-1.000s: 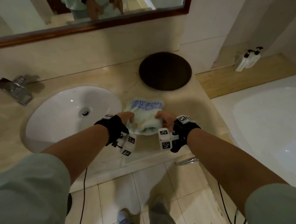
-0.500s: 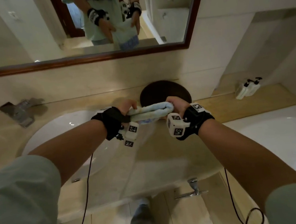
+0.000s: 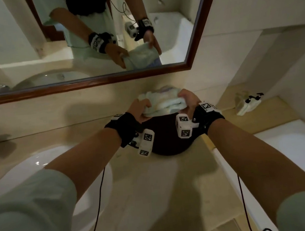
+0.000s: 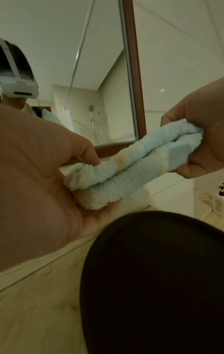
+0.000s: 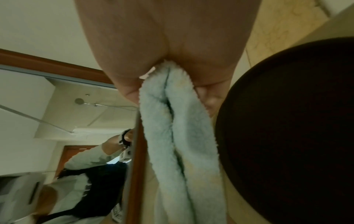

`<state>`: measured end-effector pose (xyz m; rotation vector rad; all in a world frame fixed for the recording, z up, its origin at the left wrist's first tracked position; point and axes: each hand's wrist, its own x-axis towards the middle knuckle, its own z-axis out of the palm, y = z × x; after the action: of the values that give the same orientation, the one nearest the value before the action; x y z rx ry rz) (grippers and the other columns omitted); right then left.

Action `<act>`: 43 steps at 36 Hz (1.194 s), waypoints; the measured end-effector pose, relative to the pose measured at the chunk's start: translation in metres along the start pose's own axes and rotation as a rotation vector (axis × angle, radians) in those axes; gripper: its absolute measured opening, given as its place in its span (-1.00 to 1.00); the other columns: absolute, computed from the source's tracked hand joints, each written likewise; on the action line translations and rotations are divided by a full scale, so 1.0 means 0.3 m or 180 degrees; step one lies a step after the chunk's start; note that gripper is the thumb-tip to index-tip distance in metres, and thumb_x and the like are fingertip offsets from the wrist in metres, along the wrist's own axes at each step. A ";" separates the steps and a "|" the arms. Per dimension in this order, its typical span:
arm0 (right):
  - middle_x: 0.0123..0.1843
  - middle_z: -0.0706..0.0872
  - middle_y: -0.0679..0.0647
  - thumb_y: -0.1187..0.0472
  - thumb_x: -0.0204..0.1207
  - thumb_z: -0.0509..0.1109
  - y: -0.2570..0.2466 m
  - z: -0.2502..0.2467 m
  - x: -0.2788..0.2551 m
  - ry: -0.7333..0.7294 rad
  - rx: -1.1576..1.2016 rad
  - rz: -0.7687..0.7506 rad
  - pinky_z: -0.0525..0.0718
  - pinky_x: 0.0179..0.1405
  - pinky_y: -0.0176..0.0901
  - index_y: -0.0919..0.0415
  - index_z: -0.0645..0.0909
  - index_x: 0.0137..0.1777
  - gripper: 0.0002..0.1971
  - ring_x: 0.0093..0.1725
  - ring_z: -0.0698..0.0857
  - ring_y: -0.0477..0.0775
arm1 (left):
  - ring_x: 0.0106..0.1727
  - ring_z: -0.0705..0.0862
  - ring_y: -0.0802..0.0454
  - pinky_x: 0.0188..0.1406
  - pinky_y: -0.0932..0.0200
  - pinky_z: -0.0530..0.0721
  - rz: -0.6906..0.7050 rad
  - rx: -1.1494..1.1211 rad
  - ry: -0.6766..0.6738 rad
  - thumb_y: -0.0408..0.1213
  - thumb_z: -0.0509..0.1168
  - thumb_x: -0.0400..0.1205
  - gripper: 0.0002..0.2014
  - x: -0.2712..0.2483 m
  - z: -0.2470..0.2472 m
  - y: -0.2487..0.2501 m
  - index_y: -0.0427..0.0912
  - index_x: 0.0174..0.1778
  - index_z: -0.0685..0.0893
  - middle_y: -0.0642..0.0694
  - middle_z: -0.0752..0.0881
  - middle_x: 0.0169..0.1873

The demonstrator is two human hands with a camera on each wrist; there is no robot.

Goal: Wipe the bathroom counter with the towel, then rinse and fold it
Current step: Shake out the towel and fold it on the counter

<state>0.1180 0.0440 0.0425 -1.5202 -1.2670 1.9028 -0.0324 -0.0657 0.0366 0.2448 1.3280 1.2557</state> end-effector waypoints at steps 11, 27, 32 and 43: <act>0.52 0.46 0.23 0.19 0.60 0.35 0.347 -0.146 0.182 -0.0074 -0.2822 0.0543 0.54 0.38 0.02 0.22 0.36 0.55 -0.48 0.44 0.51 0.27 | 0.37 0.57 -0.28 0.35 -0.12 0.60 -0.0853 0.1970 0.0712 -0.33 0.36 0.58 -0.54 0.183 -0.022 -0.349 -0.38 0.39 0.51 -0.33 0.58 0.35; -0.14 0.60 0.29 0.19 0.55 0.29 0.338 -0.206 0.261 -0.0299 -0.2334 0.0490 0.65 0.19 0.27 0.40 0.48 -0.11 -0.78 -0.10 0.65 0.35 | 0.53 0.29 -0.33 0.51 -0.24 0.35 -0.0570 0.1707 0.1210 -0.32 0.37 0.57 -0.15 0.181 0.047 -0.396 -0.15 0.64 -0.06 -0.31 0.22 0.54; -0.07 0.77 0.32 0.03 0.39 0.40 0.363 -0.256 0.284 -0.0390 -0.2402 0.0630 0.72 0.10 0.28 0.26 0.62 -0.20 -0.75 -0.06 0.75 0.37 | 0.51 0.36 -0.32 0.51 -0.17 0.37 -0.0557 0.2021 0.1365 -0.28 0.40 0.55 -0.16 0.174 0.070 -0.412 -0.28 0.62 0.00 -0.34 0.33 0.50; 0.46 0.39 0.32 0.24 0.49 0.48 0.308 -0.211 0.297 -0.0828 -0.2753 -0.0392 0.58 0.26 0.28 0.08 0.26 0.52 -0.35 0.31 0.53 0.39 | 0.43 0.37 -0.44 0.28 -0.28 0.59 -0.0428 0.2636 0.1371 -0.17 0.35 0.58 -0.13 0.206 0.044 -0.357 0.15 0.63 -0.13 -0.34 0.16 0.52</act>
<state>0.1672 0.0896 -0.0840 -1.5014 -2.4517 1.5677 0.0204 -0.0527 -0.0753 0.4667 2.1632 0.5970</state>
